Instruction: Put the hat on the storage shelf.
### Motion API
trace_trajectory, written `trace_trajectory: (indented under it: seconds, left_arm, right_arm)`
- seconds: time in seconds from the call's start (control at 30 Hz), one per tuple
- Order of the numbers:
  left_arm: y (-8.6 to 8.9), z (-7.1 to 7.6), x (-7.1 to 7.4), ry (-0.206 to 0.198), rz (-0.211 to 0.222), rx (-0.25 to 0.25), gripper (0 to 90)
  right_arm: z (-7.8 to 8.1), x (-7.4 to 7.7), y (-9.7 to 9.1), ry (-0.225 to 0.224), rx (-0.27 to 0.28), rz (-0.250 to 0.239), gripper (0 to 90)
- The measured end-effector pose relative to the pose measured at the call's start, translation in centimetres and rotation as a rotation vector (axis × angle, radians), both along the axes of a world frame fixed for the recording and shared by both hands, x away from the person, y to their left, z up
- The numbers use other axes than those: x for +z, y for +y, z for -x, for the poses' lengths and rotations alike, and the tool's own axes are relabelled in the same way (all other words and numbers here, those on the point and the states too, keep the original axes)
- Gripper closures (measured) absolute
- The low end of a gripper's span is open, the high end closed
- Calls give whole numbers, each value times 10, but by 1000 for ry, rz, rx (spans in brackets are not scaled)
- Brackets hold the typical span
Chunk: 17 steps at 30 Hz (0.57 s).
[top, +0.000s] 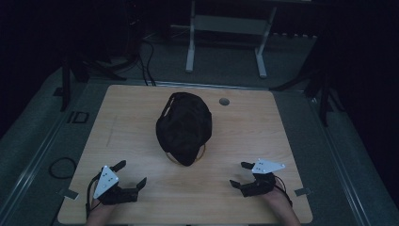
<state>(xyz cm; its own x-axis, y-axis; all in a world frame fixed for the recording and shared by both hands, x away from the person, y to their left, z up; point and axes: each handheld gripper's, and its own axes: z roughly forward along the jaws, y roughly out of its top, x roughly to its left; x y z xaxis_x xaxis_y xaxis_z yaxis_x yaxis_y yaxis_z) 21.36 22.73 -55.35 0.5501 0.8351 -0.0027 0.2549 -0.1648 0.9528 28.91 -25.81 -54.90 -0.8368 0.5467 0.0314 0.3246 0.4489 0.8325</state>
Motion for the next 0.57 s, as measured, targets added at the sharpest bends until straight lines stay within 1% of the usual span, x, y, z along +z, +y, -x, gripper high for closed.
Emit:
trace_trajectory:
  seconds: [0.13, 0.23, 0.43, 0.47, 0.57]
  left_arm:
    - [-1, 0, -1, 4, -1, -4, 23]
    - [-2, 0, -1, 4, -1, -7, 23]
    - [-2, 0, -2, 9, 15, -6, 23]
    - [-2, 0, -2, 7, 10, -3, 23]
    - [-2, 0, -2, 9, 18, -3, 23]
  right_arm:
    - [0, -2, -5, -2, -17, -1, 140]
    - [0, -2, -5, -5, -16, -9, 141]
    - [0, -2, -3, -10, -11, 1, 141]
    - [0, -3, -3, -11, -8, 6, 141]
    - [-1, -4, -4, -7, -8, 4, 141]
